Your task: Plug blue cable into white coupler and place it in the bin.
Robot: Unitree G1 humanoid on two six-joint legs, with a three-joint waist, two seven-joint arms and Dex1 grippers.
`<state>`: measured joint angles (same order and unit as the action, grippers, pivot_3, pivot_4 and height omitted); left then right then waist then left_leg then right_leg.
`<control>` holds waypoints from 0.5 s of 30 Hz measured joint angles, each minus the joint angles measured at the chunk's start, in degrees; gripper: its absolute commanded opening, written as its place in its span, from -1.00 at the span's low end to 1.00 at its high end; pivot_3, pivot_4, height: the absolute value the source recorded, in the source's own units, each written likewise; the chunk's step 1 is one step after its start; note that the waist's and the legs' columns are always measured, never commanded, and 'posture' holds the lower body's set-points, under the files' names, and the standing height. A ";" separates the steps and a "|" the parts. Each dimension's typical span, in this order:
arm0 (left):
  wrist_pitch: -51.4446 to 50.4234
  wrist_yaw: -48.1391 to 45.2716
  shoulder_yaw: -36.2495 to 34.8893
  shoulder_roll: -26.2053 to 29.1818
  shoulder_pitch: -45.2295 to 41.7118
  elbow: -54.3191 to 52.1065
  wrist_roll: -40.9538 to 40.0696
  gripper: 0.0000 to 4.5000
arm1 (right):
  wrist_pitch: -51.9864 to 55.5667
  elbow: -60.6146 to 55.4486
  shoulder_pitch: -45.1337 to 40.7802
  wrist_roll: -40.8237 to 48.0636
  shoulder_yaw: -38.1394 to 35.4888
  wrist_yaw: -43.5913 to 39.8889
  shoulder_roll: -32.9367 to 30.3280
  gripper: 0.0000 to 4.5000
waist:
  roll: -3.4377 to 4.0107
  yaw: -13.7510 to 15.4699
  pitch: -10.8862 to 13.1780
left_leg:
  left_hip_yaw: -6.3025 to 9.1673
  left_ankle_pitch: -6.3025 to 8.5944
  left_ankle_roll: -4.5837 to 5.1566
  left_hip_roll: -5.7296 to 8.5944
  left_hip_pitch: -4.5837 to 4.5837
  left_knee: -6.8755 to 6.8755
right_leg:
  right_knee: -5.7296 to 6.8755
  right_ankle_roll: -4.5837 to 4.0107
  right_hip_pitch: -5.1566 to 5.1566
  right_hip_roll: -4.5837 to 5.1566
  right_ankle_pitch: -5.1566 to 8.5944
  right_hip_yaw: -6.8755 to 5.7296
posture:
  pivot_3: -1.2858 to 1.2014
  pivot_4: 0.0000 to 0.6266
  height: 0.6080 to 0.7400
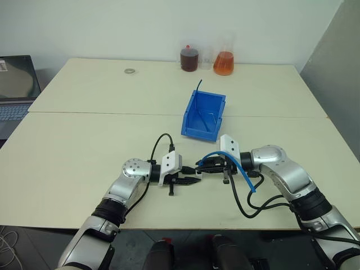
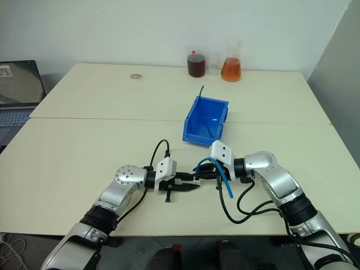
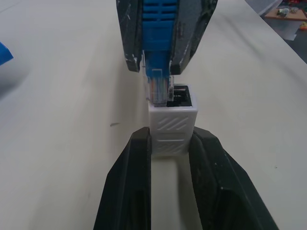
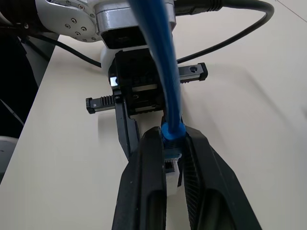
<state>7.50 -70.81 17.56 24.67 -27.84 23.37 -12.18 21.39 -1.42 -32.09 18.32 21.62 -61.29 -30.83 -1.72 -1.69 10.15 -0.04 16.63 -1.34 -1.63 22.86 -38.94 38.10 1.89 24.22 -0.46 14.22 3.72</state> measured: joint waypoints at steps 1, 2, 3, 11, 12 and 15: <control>-0.02 -0.01 0.00 0.03 0.06 0.00 0.01 -0.66 | -0.37 0.29 0.00 -0.30 0.00 -0.25 0.09 -0.92 | 0.00 0.00 0.00 | 0.00 0.00 0.00 0.00 0.00 0.00 | 0.01 0.00 0.00 0.00 0.00 0.00 | 0.03 -0.52 1.00; -0.04 -0.01 0.00 0.06 0.06 0.00 0.03 -0.66 | -0.83 0.50 0.00 -0.65 0.00 -0.66 0.10 -0.92 | 0.00 0.01 0.00 | 0.01 0.00 0.00 0.00 0.00 0.00 | 0.01 0.00 0.00 0.00 0.00 0.00 | 0.03 -0.52 1.00; -0.06 -0.01 0.00 0.14 0.06 0.00 0.04 -0.66 | -0.97 0.53 -0.02 -0.92 0.00 -1.20 0.10 -0.92 | 0.00 0.00 0.00 | 0.01 0.00 0.00 0.00 -0.01 0.00 | 0.01 0.00 0.00 0.00 0.00 0.00 | 0.03 -0.52 1.00; -0.85 0.14 -0.02 0.37 0.05 0.00 0.35 -0.66 | -1.18 0.79 -0.05 -1.94 -0.02 -4.47 0.04 -0.92 | 0.00 0.00 0.00 | 0.01 0.00 0.00 0.01 -0.02 -0.01 | 0.03 0.00 -0.01 0.00 0.00 -0.01 | 0.03 -0.52 1.00; -0.86 0.14 -0.03 0.37 0.05 0.00 0.44 -0.66 | -1.28 0.84 -0.05 -2.04 -0.02 -4.69 0.06 -0.92 | 0.00 0.00 0.00 | 0.01 0.00 0.00 0.01 -0.02 -0.01 | 0.03 0.00 -0.01 0.00 0.00 -0.01 | 0.03 -0.52 1.00; -0.89 0.14 -0.10 0.38 0.05 -0.04 0.89 -0.66 | -1.95 1.41 -0.06 -2.81 0.02 -4.79 0.78 -0.92 | 0.00 -0.02 0.00 | 0.00 0.00 0.00 0.02 -0.05 -0.01 | 0.04 0.00 -0.03 0.00 0.00 0.00 | 0.03 -0.52 1.00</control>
<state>6.62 -70.66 17.45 25.06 -27.79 23.34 -11.29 19.44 -0.01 -32.15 15.51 21.65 -66.08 -30.05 -1.72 -1.71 10.15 -0.04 16.63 -1.34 -1.61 22.81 -38.95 38.14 1.88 24.19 -0.46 14.22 3.71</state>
